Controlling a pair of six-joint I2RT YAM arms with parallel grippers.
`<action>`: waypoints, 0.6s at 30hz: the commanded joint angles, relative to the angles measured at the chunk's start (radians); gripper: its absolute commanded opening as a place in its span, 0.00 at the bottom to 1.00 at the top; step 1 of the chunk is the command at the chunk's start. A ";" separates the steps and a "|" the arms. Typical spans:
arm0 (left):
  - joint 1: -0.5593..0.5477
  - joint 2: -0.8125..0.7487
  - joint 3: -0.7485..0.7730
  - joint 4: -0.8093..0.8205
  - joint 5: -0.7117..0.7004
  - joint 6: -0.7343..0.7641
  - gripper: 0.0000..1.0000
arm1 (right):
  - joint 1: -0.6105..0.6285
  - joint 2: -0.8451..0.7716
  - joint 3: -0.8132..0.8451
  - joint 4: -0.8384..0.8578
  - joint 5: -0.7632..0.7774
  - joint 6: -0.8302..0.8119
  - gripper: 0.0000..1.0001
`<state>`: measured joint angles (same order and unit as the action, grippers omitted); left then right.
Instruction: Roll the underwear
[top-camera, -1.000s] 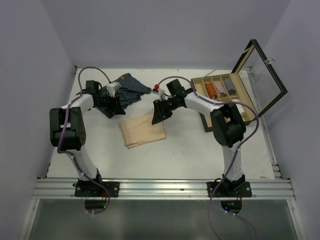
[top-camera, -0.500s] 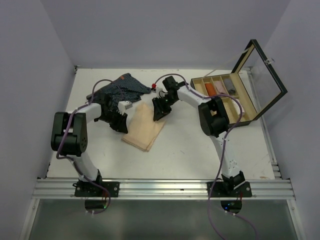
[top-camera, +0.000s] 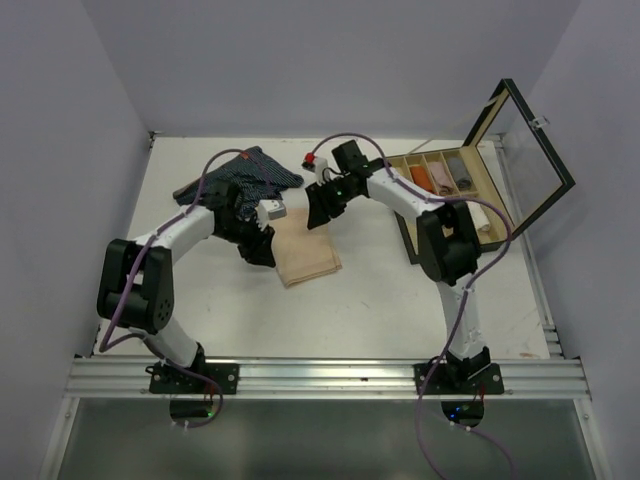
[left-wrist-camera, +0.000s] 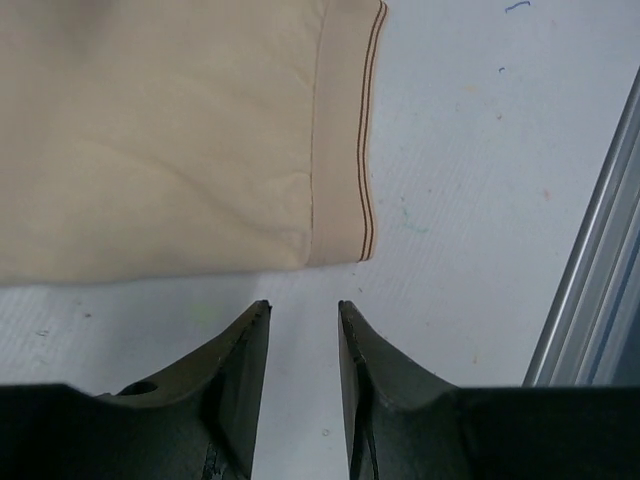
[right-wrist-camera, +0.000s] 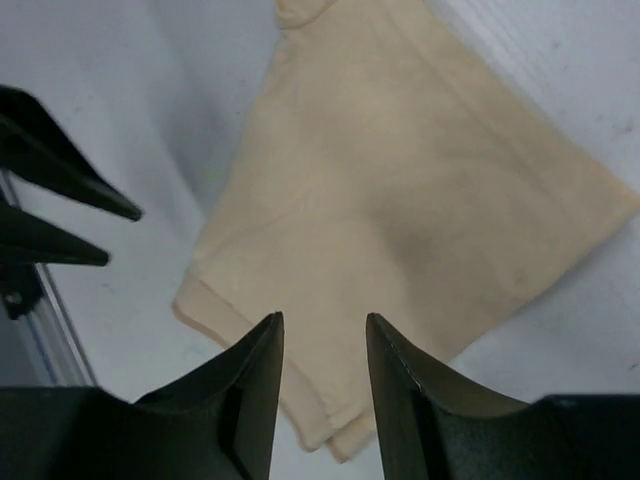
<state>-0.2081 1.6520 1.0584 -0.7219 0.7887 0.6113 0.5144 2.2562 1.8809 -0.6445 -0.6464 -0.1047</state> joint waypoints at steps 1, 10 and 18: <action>-0.011 0.014 0.023 0.134 0.006 -0.059 0.37 | -0.005 -0.217 -0.185 0.117 -0.041 0.159 0.42; -0.053 0.120 -0.057 0.311 -0.006 -0.134 0.36 | -0.005 -0.172 -0.391 0.149 -0.062 0.238 0.38; -0.154 0.141 -0.129 0.440 0.040 -0.338 0.35 | -0.030 0.137 0.019 -0.060 -0.077 0.060 0.34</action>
<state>-0.3286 1.7813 0.9550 -0.3878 0.7872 0.3828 0.4984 2.3169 1.7443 -0.6590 -0.7654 0.0639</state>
